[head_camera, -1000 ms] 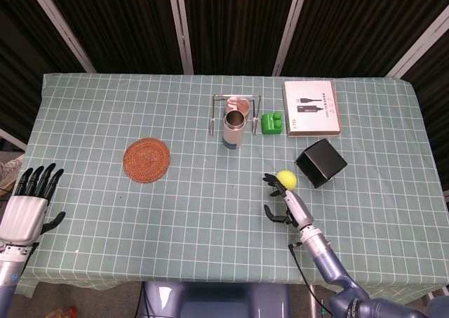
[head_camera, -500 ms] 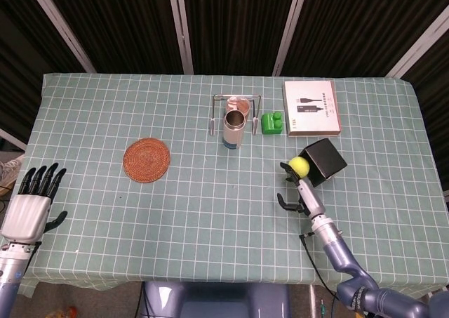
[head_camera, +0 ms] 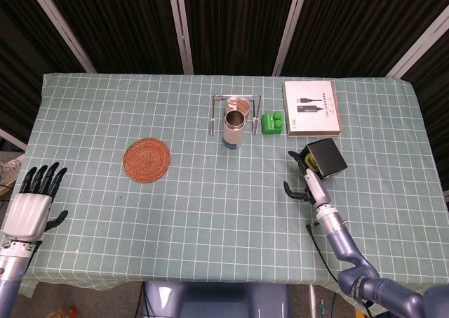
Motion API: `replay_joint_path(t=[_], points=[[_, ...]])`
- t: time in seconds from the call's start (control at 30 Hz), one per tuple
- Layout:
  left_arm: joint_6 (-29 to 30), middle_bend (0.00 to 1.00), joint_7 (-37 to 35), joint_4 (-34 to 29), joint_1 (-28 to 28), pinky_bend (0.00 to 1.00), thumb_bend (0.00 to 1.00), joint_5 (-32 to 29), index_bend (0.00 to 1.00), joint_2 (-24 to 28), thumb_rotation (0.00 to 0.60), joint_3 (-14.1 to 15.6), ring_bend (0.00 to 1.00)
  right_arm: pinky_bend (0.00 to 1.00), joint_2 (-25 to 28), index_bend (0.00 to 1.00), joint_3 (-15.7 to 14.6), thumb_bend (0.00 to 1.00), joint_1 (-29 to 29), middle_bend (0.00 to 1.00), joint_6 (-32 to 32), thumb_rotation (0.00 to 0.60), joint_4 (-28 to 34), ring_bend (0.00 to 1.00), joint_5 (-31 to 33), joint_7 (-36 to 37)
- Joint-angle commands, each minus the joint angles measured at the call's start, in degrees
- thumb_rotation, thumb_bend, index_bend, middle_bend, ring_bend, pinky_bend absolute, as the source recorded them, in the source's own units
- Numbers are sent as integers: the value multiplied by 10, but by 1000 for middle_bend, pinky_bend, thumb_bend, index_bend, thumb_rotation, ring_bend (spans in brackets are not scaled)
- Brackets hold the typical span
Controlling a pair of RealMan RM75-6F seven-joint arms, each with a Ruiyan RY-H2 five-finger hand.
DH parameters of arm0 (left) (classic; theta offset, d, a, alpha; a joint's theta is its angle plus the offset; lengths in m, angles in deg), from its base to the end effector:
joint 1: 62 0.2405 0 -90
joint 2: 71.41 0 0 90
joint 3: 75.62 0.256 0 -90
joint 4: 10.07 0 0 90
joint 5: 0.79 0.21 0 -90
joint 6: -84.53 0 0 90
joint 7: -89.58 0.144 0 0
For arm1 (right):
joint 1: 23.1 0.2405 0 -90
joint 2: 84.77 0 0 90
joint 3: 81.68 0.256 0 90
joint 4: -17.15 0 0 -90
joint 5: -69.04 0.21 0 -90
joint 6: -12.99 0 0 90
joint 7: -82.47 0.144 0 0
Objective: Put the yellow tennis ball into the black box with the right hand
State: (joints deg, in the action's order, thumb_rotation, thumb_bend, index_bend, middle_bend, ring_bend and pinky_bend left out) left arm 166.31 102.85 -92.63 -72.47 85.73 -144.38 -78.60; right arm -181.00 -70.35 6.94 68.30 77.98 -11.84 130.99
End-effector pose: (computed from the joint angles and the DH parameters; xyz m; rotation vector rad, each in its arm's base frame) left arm -0.3122 0.2142 0.1165 -1.5389 -0.6800 -0.7622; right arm -0.2548 -0.3356 -0.0212 1.2564 -1.7772 1.4074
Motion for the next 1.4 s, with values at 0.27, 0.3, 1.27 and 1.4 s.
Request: replay_joint_path(t=[0.27, 0.3, 1.27, 1.4], points=[[-7, 0, 5, -1, -3, 51, 182, -5, 0, -2, 600, 0, 0, 0, -1, 0, -7, 523, 3, 20, 1, 600, -26, 0, -1, -9], [-7, 0, 5, -2, -3, 51, 182, -4, 0, -1, 600, 0, 0, 0, -1, 0, -9, 523, 2, 20, 4, 600, -24, 0, -3, -10], [102, 0, -74, -35, 58, 51, 182, 74, 0, 61, 600, 47, 0, 0, 260, 0, -156, 447, -223, 0, 335, 600, 299, 0, -127, -486], [116, 0, -74, -29, 65, 51, 180, 78, 0, 57, 600, 46, 0, 0, 273, 0, -145, 446, -255, 0, 342, 600, 332, 0, -62, -572]])
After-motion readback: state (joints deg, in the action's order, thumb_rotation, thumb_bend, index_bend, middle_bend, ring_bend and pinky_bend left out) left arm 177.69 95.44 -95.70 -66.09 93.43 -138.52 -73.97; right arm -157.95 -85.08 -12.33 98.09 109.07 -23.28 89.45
